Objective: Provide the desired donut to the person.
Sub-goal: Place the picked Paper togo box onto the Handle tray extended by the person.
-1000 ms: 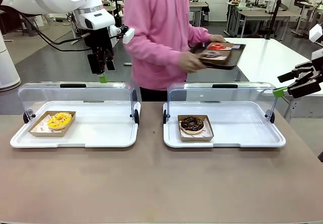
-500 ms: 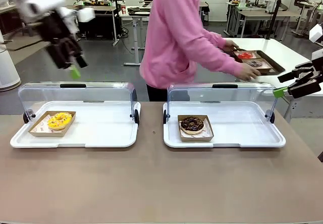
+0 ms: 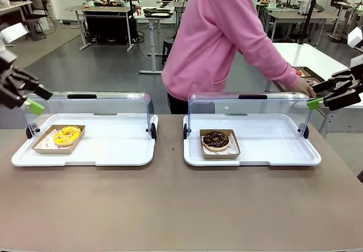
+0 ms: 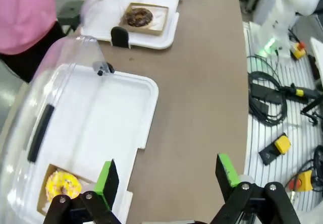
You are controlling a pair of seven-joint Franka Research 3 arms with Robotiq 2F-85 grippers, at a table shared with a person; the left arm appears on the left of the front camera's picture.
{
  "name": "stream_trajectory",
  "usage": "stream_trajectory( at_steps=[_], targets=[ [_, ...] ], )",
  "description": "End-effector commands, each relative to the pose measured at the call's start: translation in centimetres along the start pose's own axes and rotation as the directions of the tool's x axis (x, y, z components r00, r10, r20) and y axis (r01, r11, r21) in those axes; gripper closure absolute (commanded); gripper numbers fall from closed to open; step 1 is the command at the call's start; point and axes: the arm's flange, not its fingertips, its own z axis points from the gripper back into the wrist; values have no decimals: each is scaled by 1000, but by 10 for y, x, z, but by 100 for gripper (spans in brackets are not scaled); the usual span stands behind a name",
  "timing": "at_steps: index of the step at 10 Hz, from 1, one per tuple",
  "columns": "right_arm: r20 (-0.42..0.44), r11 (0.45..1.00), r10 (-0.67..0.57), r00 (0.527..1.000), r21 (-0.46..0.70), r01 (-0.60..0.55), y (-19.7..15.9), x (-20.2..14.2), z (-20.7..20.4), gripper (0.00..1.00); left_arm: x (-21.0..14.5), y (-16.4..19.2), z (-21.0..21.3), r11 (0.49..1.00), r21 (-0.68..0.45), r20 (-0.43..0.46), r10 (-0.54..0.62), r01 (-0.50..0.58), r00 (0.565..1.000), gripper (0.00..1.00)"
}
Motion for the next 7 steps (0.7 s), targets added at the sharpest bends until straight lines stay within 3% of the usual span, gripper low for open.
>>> stream_trajectory(
  at_steps=[1,3,7],
  targets=[
    [13,1000,-2,1000,5,2,0,-1,-2,0,-36,-14,-2,996,81,65,25,-30,998,0],
    [13,1000,-2,1000,5,2,0,-1,-2,0,-68,-19,-2,984,167,76,56,-68,996,0],
    [13,1000,-2,1000,5,2,0,-1,-2,0,-109,-12,9,963,226,106,129,-150,986,0]
  ],
)
